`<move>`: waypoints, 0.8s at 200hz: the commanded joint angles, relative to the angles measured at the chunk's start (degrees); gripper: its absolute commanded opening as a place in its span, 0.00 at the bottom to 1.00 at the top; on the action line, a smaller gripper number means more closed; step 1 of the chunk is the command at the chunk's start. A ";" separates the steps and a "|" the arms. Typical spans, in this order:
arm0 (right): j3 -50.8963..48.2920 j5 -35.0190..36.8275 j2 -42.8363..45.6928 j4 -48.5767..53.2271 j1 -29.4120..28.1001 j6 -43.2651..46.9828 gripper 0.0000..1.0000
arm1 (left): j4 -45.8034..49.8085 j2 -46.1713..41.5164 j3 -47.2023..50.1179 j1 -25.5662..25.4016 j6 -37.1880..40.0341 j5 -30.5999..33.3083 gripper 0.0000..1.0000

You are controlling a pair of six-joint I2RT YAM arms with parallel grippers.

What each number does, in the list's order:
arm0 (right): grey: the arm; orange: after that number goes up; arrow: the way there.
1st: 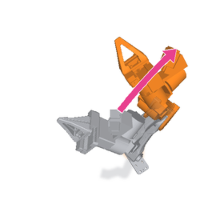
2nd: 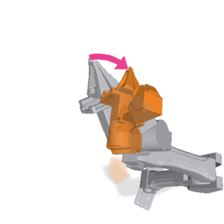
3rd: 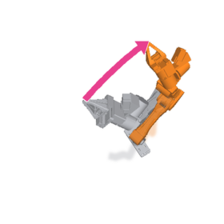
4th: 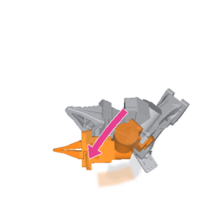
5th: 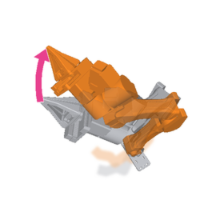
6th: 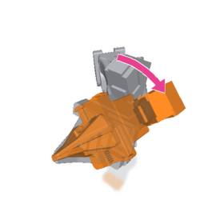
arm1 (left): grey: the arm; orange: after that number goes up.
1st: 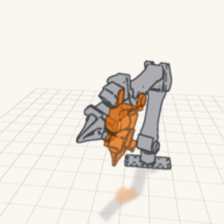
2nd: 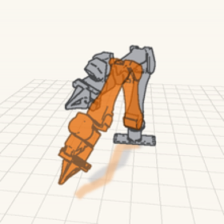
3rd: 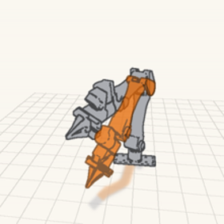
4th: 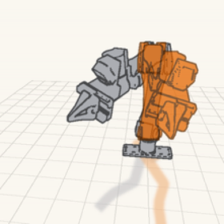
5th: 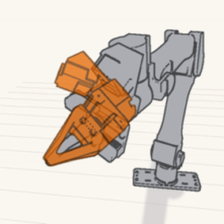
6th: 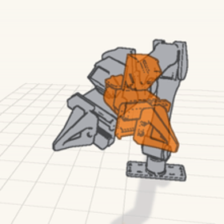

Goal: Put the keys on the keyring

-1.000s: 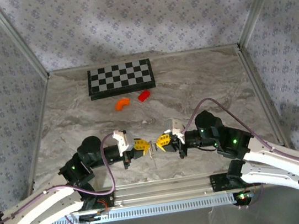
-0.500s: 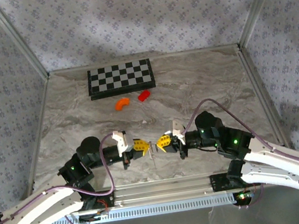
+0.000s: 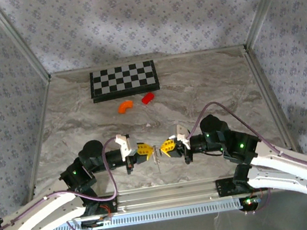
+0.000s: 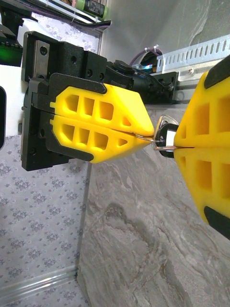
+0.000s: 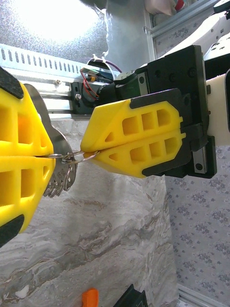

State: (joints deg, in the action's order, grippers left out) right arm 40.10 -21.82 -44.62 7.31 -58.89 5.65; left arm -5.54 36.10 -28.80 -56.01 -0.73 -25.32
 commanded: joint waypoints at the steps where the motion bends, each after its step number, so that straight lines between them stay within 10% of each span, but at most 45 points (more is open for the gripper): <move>1: 0.86 0.60 0.00 0.05 -0.47 1.07 0.00 | -1.46 -0.32 -2.31 -0.42 -0.46 -1.57 0.00; 160: 1.30 3.15 -0.32 0.16 -1.63 2.05 0.00 | -1.48 -0.51 -2.12 -0.94 -0.66 -1.41 0.00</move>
State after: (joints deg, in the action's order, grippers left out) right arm 40.10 -19.73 -45.52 7.53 -60.12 6.96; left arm -5.56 36.10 -28.77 -56.38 -0.75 -25.32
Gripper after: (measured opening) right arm 0.062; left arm 0.052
